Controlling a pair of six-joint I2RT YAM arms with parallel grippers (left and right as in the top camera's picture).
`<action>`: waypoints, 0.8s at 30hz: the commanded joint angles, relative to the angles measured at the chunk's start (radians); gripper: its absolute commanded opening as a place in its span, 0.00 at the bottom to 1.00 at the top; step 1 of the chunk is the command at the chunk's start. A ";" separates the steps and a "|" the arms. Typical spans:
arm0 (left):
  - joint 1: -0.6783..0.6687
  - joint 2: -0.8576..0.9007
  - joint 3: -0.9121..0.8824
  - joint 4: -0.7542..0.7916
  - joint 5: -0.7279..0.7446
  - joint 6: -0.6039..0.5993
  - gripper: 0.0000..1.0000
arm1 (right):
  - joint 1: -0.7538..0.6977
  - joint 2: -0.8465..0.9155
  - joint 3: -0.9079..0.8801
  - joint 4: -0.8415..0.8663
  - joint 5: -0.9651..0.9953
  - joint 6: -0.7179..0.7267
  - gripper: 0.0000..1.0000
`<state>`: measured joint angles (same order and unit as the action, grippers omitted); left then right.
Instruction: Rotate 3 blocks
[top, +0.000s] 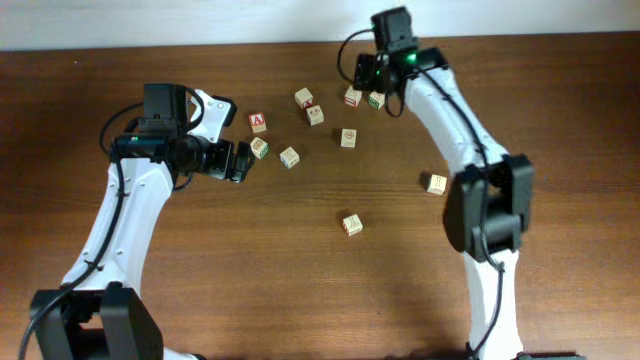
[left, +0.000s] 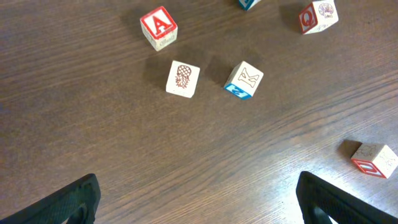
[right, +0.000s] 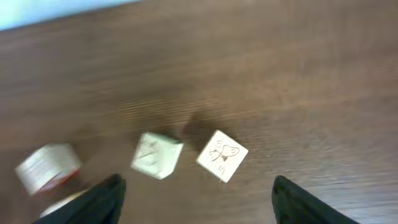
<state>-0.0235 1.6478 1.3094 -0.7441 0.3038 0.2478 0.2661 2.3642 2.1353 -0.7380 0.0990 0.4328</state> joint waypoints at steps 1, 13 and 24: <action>0.007 0.005 0.014 0.002 0.014 0.015 0.99 | 0.001 0.049 0.000 0.047 0.080 0.167 0.75; 0.007 0.005 0.014 0.002 0.014 0.015 0.99 | 0.000 0.164 -0.005 0.070 0.122 0.214 0.52; 0.007 0.005 0.014 0.002 0.014 0.015 0.99 | 0.000 0.037 0.124 -0.106 0.017 -0.051 0.21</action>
<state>-0.0235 1.6478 1.3094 -0.7448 0.3038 0.2478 0.2661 2.5118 2.1735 -0.7830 0.1810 0.4900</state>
